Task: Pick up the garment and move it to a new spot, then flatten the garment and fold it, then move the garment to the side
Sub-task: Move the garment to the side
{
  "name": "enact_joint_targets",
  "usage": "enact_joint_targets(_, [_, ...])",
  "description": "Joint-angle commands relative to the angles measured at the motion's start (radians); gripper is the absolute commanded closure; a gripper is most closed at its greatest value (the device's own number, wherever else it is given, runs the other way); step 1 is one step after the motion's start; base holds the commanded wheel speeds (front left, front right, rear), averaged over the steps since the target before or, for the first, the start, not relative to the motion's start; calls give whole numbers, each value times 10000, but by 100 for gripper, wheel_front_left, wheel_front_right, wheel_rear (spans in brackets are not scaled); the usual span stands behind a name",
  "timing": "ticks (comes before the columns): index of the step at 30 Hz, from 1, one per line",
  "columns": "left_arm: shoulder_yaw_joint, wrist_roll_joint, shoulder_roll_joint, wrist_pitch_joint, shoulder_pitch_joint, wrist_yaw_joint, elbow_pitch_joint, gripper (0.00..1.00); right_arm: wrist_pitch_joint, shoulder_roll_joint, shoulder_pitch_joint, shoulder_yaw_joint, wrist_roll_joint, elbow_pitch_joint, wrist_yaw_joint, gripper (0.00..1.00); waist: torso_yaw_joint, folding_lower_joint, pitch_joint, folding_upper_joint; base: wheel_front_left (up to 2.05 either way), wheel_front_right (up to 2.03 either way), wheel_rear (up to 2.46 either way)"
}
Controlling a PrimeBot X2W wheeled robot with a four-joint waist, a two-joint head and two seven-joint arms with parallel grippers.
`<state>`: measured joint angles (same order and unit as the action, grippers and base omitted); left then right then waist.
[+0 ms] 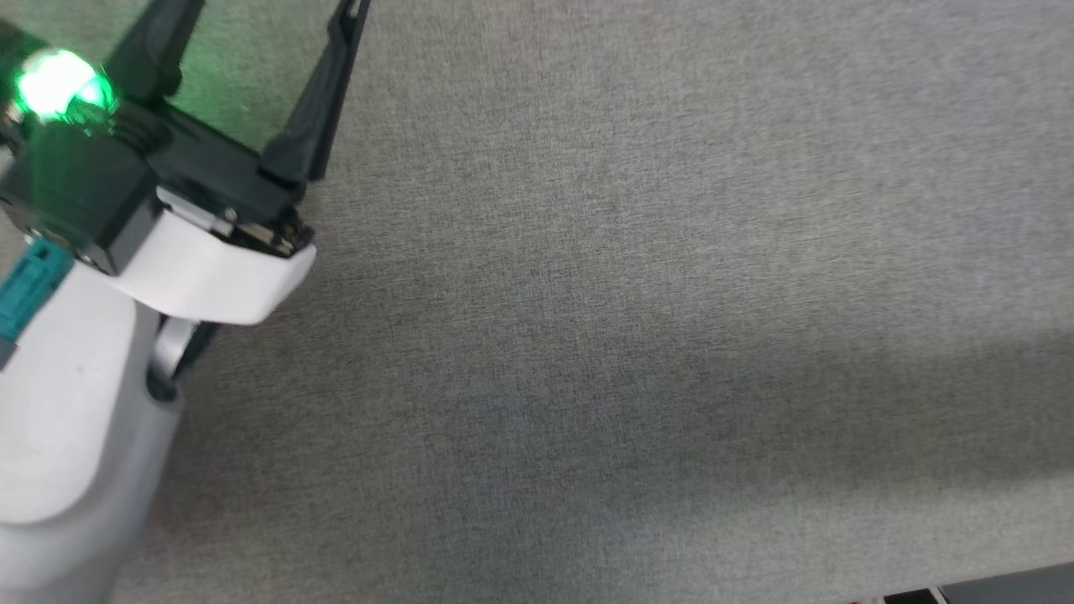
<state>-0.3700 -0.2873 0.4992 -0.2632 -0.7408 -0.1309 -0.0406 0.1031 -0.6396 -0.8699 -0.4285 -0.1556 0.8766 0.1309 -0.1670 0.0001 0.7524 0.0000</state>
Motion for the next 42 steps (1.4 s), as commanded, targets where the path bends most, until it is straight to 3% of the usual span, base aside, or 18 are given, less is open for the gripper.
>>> enact_joint_targets(1, [107,92,-141,-18,327,9,69,0,-274,39,71,225,-44,-14,-3,0,18,-1,-365,0,0,0,0])
enact_joint_targets(10, [1094,102,-1313,-18,2213,9,305,0,-705,547,890,2372,-1142,-1187,-3,0,400,-1,-2260,0,0,0,0])
enact_joint_targets(16, [1559,136,-2115,-18,3732,9,734,0,-725,972,2174,4290,-2241,-2313,-3,0,987,-1,-3593,0,0,0,0])
enact_joint_targets(21, [2085,127,-2753,-18,5048,9,1065,0,-1375,1341,3381,5398,-2806,-3144,-3,0,1443,-1,-4564,0,0,0,0])
enact_joint_targets(32, [2651,-86,-3275,-19,6721,9,1935,0,-2345,2105,5080,6074,-3031,-3854,-3,0,2153,-1,-6038,0,0,0,0])
enact_joint_targets(42, [3155,-259,-3413,-18,7869,9,2361,0,-3232,2636,6385,5549,-2904,-4550,-3,0,2307,-1,-7213,0,0,0,0])
